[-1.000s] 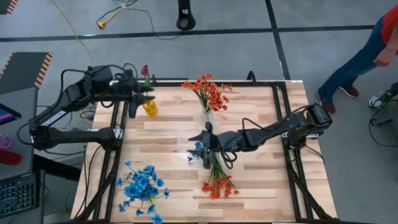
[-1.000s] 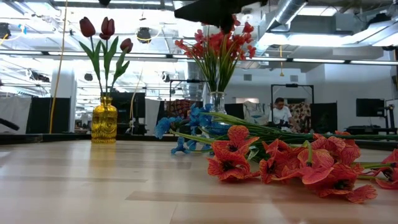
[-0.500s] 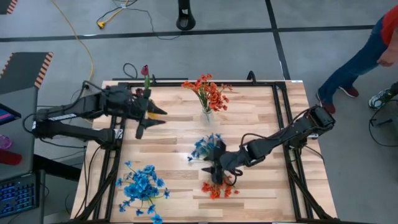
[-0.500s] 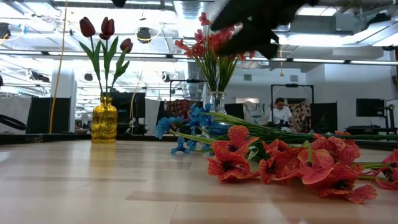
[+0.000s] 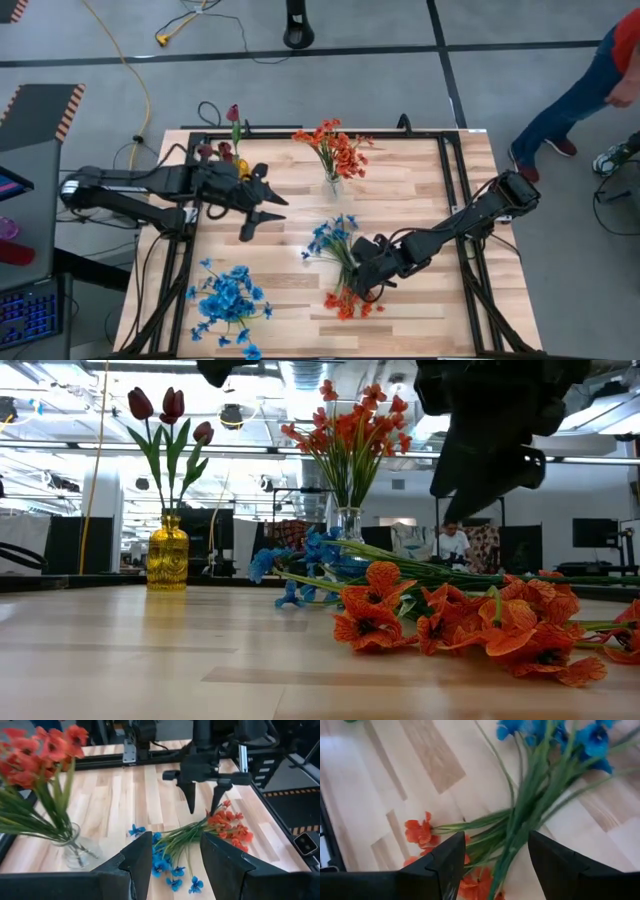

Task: Sort flowers into vase by color
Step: Put the blue flowers into the green vase

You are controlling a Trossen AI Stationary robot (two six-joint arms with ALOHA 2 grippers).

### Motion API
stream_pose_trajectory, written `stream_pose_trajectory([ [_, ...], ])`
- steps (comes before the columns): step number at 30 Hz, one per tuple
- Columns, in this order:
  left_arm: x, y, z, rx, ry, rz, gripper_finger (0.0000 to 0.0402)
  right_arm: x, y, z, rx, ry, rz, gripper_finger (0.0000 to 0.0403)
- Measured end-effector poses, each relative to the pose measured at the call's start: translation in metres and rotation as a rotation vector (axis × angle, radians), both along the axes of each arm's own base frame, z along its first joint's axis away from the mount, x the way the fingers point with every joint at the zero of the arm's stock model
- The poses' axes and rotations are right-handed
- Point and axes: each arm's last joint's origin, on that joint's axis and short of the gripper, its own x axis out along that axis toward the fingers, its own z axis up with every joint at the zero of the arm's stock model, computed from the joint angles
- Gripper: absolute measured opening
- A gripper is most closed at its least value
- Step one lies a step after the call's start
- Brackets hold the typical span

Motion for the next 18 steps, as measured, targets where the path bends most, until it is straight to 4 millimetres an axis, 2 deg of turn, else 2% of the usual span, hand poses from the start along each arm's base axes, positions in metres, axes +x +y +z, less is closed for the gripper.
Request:
stream_pose_trajectory([
  [8,0.019,-0.004,-0.015,0.004,0.055,-0.017,0.0154,-0.004,0.005,-0.002,0.004,0.011,0.007,0.0244],
  [18,0.026,-0.004,-0.021,0.005,0.076,-0.017,0.0154,-0.017,0.005,-0.021,0.008,0.063,-0.024,0.0244],
])
